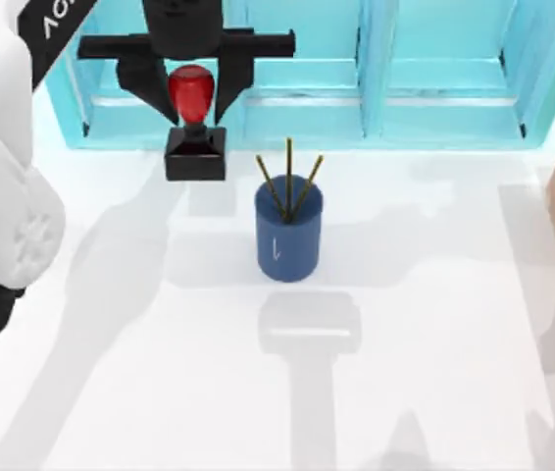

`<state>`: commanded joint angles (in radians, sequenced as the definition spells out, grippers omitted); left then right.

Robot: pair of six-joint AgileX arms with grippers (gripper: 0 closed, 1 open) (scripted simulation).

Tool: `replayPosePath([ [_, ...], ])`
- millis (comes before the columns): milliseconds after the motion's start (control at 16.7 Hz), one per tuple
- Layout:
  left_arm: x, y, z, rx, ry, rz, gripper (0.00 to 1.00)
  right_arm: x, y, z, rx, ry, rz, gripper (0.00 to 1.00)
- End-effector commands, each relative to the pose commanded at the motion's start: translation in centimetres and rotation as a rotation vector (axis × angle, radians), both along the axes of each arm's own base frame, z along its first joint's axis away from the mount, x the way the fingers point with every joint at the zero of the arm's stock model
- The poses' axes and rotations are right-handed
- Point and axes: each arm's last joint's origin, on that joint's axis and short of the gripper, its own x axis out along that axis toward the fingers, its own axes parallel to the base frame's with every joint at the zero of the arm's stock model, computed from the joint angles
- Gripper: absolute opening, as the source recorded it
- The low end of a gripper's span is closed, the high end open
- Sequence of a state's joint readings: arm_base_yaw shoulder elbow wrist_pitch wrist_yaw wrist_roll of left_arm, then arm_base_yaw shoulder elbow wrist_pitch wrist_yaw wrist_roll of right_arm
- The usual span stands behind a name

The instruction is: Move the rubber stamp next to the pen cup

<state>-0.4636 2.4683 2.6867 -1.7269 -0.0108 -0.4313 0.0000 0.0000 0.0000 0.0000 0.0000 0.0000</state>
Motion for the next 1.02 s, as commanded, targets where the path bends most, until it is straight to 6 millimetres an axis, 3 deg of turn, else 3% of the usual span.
replayPosePath([
  [360,-0.23,0.07,0.06,0.003,0.003,-0.001,0.0,0.0,0.0,0.0,0.0,0.0,0.0,1.0],
  [1020,-0.23,0.07,0.06,0.003,0.003,-0.001,0.83,0.0,0.0,0.0,0.0,0.0,0.0,1.0],
])
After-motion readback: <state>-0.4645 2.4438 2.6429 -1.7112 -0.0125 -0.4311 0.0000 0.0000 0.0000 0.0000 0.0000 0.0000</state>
